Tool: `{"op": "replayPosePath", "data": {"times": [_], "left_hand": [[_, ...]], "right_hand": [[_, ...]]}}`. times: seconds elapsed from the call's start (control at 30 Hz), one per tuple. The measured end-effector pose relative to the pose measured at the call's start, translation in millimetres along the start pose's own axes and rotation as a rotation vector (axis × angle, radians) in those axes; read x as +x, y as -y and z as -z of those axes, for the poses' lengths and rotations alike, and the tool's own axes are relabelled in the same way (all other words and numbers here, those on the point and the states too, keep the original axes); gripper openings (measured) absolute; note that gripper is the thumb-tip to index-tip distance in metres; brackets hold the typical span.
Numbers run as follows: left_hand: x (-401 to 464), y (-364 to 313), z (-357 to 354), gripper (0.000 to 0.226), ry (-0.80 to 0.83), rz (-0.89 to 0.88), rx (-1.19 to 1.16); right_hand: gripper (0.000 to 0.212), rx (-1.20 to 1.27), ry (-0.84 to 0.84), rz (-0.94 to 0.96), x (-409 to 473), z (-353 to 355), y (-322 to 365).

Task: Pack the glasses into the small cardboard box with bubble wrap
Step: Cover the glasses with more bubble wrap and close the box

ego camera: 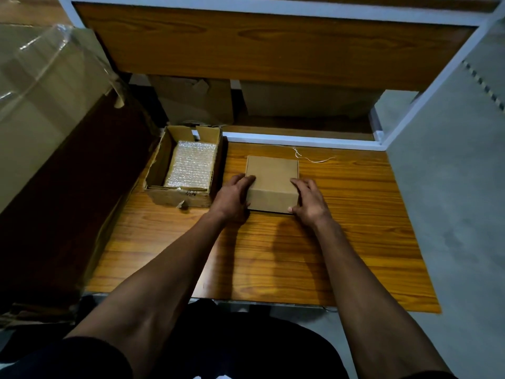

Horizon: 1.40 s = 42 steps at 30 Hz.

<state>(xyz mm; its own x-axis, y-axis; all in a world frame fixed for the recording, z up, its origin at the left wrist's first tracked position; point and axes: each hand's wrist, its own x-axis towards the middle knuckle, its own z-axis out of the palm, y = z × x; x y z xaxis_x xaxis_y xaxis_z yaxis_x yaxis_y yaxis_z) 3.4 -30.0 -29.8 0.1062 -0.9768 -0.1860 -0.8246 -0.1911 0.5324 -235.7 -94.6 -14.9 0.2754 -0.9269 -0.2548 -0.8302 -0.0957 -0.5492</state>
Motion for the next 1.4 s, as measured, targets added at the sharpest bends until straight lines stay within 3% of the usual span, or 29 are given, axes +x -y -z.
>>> {"op": "replayPosePath", "data": {"times": [0.2, 0.33, 0.7, 0.83, 1.07, 1.4], "left_hand": [[10.6, -6.2, 10.4, 0.084, -0.039, -0.118, 0.362], [20.2, -12.5, 13.1, 0.073, -0.065, -0.14, 0.457], [48.8, -15.2, 14.6, 0.08, -0.067, -0.186, 0.564], [58.0, -24.6, 12.5, 0.083, -0.061, -0.208, 0.602], [71.4, -15.8, -3.1, 0.085, 0.006, -0.209, 0.423], [76.5, -5.1, -17.0, 0.098, 0.031, -0.21, 0.493]], "right_hand": [[0.082, -0.259, -0.064, 0.062, 8.4, -6.0, 11.8], [0.076, -0.381, -0.123, 0.102, 13.6, -10.1, 9.6], [0.05, -0.461, -0.252, 0.186, 32.8, -10.8, 14.9], [0.059, -0.548, -0.277, 0.221, 46.4, -15.3, 18.1], [0.09, -0.538, -0.315, 0.269, 61.2, -36.1, -5.5], [0.097, -0.481, -0.282, 0.241, 69.4, -40.6, -11.3]]}}
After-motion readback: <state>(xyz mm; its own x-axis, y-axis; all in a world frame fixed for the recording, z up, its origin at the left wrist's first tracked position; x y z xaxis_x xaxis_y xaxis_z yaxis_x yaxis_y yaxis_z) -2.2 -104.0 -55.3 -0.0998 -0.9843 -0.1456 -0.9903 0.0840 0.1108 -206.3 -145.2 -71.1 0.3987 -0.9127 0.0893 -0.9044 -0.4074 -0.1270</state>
